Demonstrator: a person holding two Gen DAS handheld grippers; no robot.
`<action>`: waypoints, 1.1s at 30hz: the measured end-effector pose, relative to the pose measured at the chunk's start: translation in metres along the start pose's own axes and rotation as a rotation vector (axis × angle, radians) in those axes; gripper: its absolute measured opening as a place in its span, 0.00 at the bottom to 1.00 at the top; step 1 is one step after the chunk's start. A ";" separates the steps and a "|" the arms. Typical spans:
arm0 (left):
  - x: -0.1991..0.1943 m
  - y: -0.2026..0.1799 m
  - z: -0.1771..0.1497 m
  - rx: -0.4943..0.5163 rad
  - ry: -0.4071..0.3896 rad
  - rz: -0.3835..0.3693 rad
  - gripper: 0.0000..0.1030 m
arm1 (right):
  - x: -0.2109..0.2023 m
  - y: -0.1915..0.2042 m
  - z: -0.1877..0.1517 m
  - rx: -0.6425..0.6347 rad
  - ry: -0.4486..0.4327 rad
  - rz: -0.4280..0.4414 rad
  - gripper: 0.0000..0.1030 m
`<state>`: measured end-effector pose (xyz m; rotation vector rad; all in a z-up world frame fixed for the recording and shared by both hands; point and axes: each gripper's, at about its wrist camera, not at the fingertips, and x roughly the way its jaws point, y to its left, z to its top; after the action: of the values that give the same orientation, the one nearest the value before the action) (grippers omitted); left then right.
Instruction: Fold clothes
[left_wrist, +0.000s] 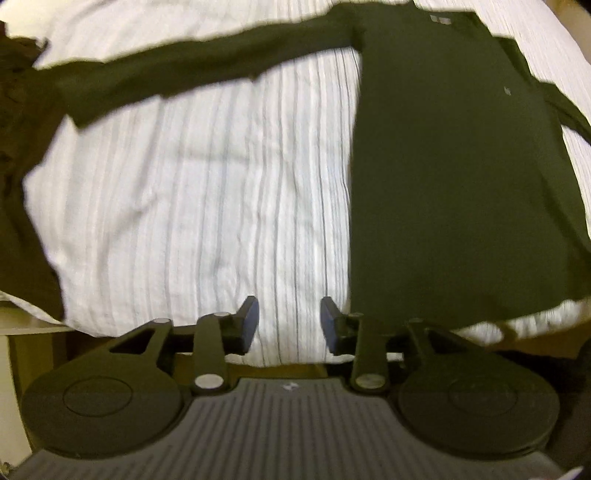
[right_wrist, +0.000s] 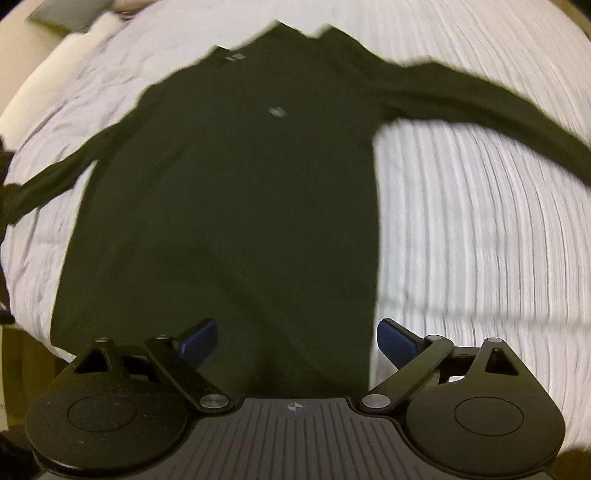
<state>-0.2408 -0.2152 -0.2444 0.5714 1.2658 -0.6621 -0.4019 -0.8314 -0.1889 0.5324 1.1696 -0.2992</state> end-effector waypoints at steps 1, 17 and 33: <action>-0.005 -0.002 0.000 -0.004 -0.020 0.015 0.43 | -0.002 0.005 0.004 -0.019 -0.014 0.003 0.93; -0.019 0.059 0.042 0.240 -0.186 0.200 0.70 | -0.005 0.115 0.054 -0.076 -0.171 0.050 0.93; 0.001 0.234 0.055 0.268 -0.253 0.242 0.70 | 0.120 0.476 0.101 -0.632 -0.142 0.267 0.65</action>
<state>-0.0345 -0.0934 -0.2270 0.8198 0.8611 -0.6804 -0.0453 -0.4803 -0.1573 0.1025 0.9733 0.2585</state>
